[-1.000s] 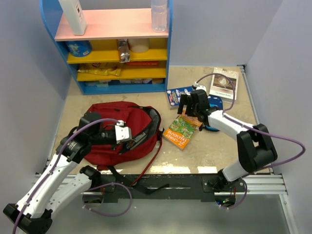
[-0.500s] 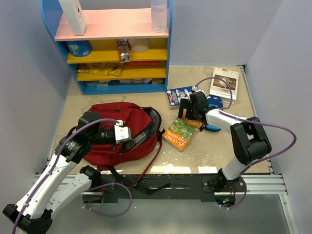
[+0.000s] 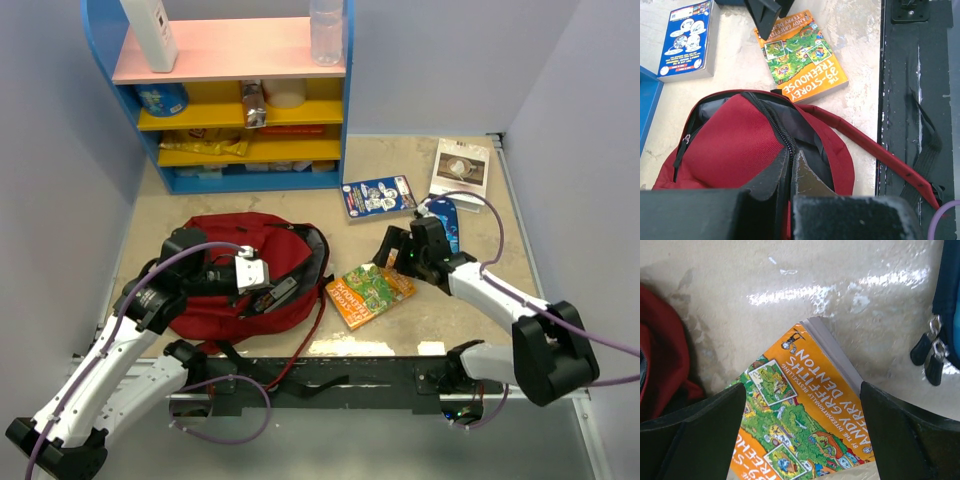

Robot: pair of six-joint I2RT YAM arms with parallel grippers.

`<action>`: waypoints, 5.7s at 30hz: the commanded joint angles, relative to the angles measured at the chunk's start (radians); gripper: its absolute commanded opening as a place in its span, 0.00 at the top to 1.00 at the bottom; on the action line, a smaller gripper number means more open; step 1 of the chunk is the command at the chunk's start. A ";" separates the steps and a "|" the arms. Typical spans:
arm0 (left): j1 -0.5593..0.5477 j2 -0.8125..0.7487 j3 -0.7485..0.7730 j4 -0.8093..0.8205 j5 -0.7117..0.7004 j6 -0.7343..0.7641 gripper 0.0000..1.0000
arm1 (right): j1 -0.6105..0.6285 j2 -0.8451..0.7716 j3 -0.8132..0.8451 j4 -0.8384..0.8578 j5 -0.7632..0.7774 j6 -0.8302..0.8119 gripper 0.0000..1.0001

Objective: Pack the student bag
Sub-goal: Pick up the book from the center of the board, then place the book in the student bag.

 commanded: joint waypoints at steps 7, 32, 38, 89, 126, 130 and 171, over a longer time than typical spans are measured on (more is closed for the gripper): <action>0.005 -0.007 0.044 0.066 0.077 -0.012 1.00 | 0.076 -0.122 -0.056 0.040 -0.176 0.149 0.01; 0.007 0.013 0.034 0.080 0.096 -0.023 1.00 | 0.167 -0.303 -0.377 0.308 -0.291 0.275 0.37; 0.007 0.016 0.041 0.083 0.103 -0.023 1.00 | 0.171 -0.308 -0.391 0.387 -0.308 0.267 0.46; 0.037 -0.020 -0.016 0.045 0.129 0.017 1.00 | 0.156 -0.437 0.029 0.379 -0.432 0.368 1.00; 0.065 -0.018 -0.039 0.089 0.173 -0.015 1.00 | 0.325 0.034 -0.024 0.206 -0.265 0.214 0.82; 0.064 -0.016 -0.025 0.075 0.170 -0.006 1.00 | 0.325 0.080 0.036 0.146 -0.241 0.155 0.37; 0.065 -0.020 -0.022 0.071 0.187 -0.014 1.00 | 0.322 0.040 -0.004 0.043 -0.044 0.198 0.01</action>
